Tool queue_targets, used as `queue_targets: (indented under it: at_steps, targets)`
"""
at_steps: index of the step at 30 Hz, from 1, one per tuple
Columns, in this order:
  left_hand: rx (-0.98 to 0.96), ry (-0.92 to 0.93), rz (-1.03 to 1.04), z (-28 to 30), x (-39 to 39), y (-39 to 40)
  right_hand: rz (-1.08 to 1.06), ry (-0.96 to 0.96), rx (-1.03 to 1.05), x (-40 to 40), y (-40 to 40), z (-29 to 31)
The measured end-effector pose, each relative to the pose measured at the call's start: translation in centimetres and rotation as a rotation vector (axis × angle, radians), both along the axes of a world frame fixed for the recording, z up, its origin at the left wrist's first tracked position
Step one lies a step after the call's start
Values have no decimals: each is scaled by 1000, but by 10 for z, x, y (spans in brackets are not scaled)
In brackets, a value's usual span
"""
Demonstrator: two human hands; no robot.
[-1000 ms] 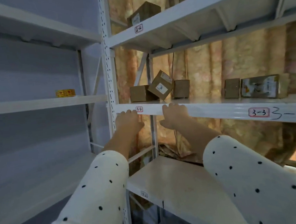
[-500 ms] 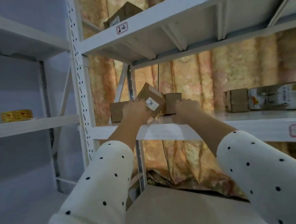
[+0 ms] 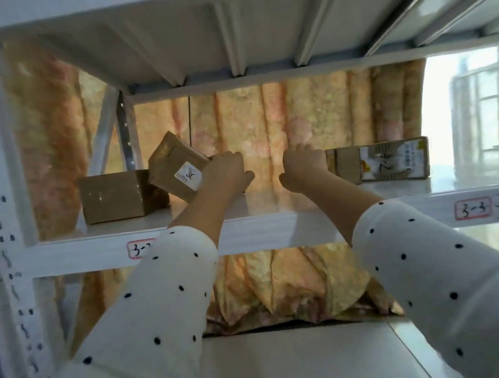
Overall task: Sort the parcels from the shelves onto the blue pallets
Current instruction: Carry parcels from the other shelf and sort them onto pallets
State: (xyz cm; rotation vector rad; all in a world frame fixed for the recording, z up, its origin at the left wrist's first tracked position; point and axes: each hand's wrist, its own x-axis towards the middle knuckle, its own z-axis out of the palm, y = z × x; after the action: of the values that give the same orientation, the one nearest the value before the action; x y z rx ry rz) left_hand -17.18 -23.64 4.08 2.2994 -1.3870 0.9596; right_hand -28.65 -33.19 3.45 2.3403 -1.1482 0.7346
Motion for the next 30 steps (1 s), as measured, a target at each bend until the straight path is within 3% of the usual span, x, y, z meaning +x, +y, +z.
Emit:
queue_targets:
  at_steps: [6,10,18,30]
  targets:
    - [108,104,-135,4,-25,-51,-230,-182,73,-39,-27,2]
    - [181,198,-255,2,-44,-77,-310,-203,78,-63,-43,-2]
    - [223,274,-326,-4,-51,-99,-267,-291,232,-68,-64,-5]
    - [224,554,-383,-6,-43,-103,-184,-417,416,-47,-92,4]
